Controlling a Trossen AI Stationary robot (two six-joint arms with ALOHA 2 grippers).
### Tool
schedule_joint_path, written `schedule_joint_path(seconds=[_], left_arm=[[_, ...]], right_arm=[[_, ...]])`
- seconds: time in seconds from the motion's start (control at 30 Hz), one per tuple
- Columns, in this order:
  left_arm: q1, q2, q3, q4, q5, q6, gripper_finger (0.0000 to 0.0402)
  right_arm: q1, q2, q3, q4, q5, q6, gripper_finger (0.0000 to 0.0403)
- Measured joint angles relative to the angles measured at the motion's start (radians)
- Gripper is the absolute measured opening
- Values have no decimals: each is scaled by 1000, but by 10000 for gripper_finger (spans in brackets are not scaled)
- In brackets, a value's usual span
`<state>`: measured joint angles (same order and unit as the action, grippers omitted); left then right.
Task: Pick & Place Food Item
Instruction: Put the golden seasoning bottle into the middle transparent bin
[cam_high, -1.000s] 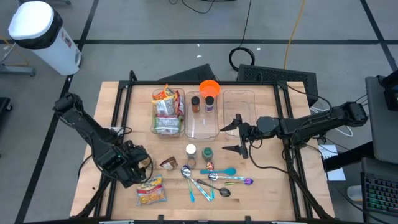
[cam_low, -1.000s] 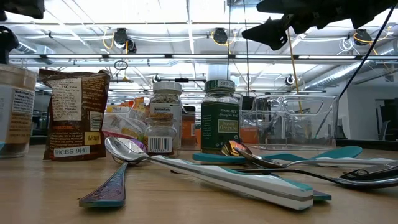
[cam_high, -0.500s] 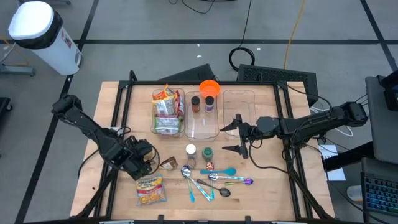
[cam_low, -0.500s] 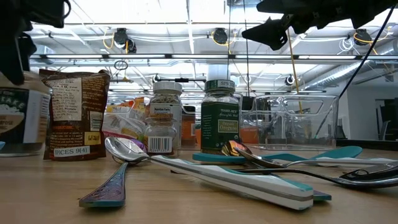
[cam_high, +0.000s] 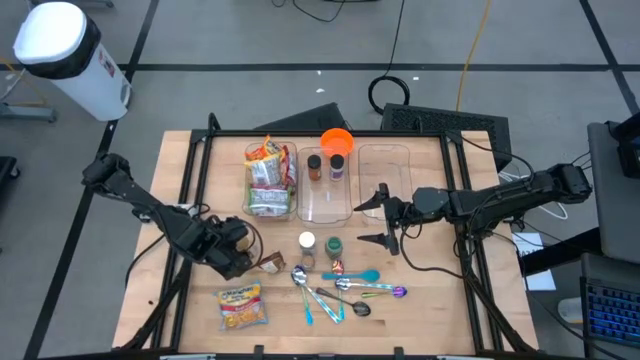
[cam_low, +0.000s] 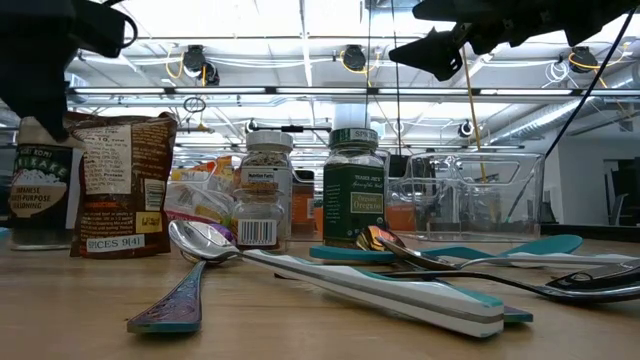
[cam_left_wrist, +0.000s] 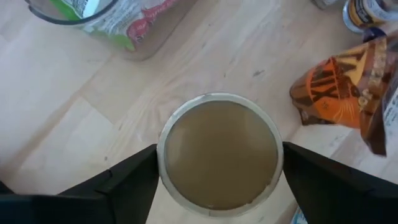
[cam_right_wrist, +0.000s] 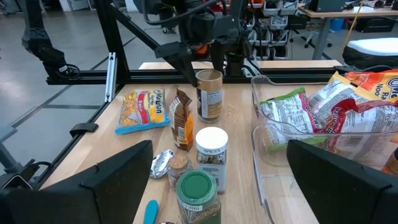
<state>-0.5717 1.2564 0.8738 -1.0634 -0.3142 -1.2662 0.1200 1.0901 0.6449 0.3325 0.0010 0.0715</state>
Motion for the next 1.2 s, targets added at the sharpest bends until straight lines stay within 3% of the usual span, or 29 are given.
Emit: schedule_joint_path(seconds=[0.3,0.47,0.63,0.87,1.2], left_arm=[[30,0,0,9,0,9,391],[40,0,0,14,14,29,394],[43,0,0,13,52,27,364],[43,0,0,12,52,27,278],[42,1,66,-20,108,41,277]], right_arm=[[0,0,0,0,-2,0,361],[0,0,0,0,-2,0,361],[0,0,0,0,-2,0,361],[0,0,0,0,-2,0,361],[0,0,0,13,-2,0,361]])
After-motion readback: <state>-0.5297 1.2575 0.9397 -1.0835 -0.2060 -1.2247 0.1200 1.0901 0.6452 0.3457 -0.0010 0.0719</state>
